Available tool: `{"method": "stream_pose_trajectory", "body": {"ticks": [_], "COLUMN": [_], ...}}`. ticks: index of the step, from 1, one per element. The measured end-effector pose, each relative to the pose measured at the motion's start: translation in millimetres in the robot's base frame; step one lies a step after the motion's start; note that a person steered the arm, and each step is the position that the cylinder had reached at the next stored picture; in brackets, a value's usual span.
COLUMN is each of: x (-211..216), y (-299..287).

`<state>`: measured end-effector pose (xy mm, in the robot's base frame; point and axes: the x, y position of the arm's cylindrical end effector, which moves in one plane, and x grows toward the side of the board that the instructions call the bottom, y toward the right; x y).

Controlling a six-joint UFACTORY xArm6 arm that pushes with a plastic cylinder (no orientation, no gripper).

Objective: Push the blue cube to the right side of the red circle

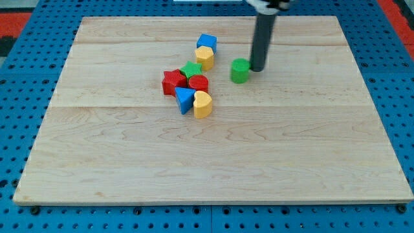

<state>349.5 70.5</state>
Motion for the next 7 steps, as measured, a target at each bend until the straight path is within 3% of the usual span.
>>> {"method": "stream_pose_trajectory", "body": {"ticks": [2,4,6,7], "x": [16.1,-98.6,-99.3,-82.9], "y": [-34.1,4.1,-102.9,-76.9]}}
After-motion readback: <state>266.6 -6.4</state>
